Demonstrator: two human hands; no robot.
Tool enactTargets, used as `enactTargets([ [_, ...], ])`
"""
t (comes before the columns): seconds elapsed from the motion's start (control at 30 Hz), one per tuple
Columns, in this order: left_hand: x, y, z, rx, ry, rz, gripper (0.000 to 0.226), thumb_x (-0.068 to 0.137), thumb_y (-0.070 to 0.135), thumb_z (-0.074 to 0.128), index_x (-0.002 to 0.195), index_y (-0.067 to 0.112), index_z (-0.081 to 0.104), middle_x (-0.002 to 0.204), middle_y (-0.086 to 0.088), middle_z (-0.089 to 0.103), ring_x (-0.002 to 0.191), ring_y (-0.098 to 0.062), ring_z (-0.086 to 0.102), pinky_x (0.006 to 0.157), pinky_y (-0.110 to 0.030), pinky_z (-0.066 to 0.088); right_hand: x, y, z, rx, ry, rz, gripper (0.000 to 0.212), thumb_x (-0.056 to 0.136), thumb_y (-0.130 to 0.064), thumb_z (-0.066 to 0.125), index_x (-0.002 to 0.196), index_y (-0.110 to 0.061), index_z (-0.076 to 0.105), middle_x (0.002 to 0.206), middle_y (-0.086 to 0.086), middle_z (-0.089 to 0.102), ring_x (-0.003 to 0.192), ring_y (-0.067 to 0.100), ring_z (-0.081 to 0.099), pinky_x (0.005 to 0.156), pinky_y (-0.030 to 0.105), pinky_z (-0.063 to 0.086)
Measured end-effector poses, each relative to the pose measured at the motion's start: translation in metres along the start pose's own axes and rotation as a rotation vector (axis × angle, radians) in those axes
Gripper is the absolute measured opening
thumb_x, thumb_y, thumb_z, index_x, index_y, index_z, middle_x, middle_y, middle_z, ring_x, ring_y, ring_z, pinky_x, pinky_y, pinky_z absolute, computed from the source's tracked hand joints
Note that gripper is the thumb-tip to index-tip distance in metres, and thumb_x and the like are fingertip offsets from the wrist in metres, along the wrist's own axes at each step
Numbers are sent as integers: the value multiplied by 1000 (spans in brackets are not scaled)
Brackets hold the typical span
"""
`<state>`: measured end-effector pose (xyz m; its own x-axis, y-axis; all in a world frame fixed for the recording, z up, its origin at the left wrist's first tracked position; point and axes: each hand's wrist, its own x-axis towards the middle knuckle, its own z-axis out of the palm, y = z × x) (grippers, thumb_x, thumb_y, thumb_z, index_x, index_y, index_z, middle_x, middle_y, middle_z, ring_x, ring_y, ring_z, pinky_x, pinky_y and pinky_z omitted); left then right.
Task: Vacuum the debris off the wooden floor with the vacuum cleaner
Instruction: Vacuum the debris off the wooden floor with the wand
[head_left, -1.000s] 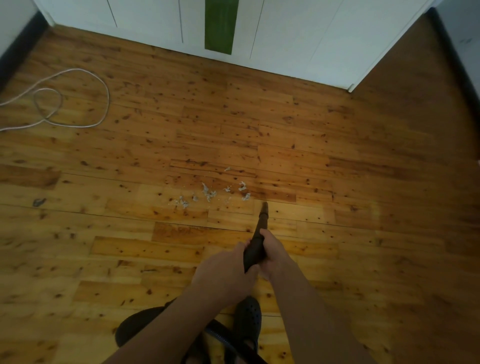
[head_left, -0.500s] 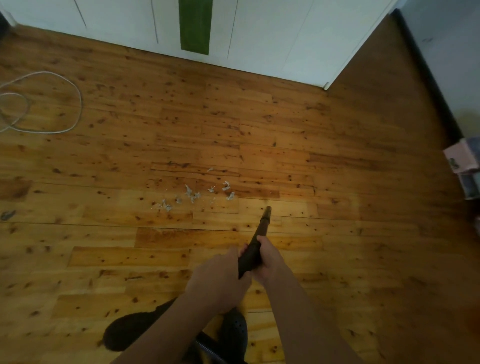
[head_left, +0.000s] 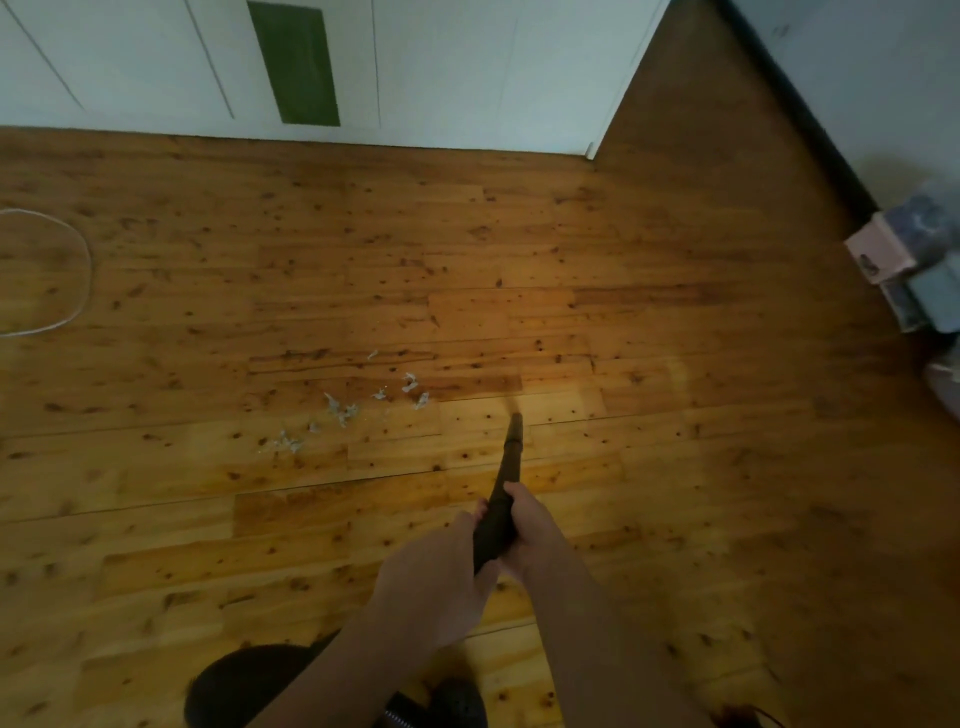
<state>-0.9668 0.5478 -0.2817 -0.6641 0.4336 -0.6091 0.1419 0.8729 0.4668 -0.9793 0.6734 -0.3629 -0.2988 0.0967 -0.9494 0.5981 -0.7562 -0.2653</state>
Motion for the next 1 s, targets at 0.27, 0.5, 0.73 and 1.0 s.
enactTargets([
  [0.27, 9, 31, 24, 15, -47, 53, 44, 101, 47, 42, 137, 24, 35, 90, 6, 60, 64, -8, 53, 54, -21, 41, 0, -12, -42, 95, -11, -1, 32, 102, -28, 49, 125, -6, 48, 78, 12, 56, 58, 21, 53, 46, 30, 53],
  [0.5, 16, 70, 38, 134, -110, 136, 32, 99, 50, 44, 121, 26, 45, 90, 7, 58, 66, -9, 52, 52, -21, 35, -2, -25, -102, 216, 59, -20, 38, 103, -30, 47, 135, -8, 43, 81, 14, 53, 63, 25, 52, 46, 32, 53],
  [0.73, 15, 116, 48, 246, -168, 156, 38, 100, 49, 44, 130, 25, 42, 100, 2, 64, 74, -15, 59, 60, -24, 42, -11, -37, -141, 264, 67, -38, 28, 103, -28, 46, 123, -9, 48, 72, 10, 53, 55, 22, 51, 47, 31, 53],
  [1.0, -1, 116, 40, 118, -274, 18, 52, 102, 44, 40, 146, 20, 26, 101, -4, 64, 52, -8, 54, 46, -20, 45, -22, -28, -121, 165, -3, 2, 30, 101, -28, 49, 122, -6, 50, 68, 9, 50, 53, 20, 48, 47, 30, 50],
])
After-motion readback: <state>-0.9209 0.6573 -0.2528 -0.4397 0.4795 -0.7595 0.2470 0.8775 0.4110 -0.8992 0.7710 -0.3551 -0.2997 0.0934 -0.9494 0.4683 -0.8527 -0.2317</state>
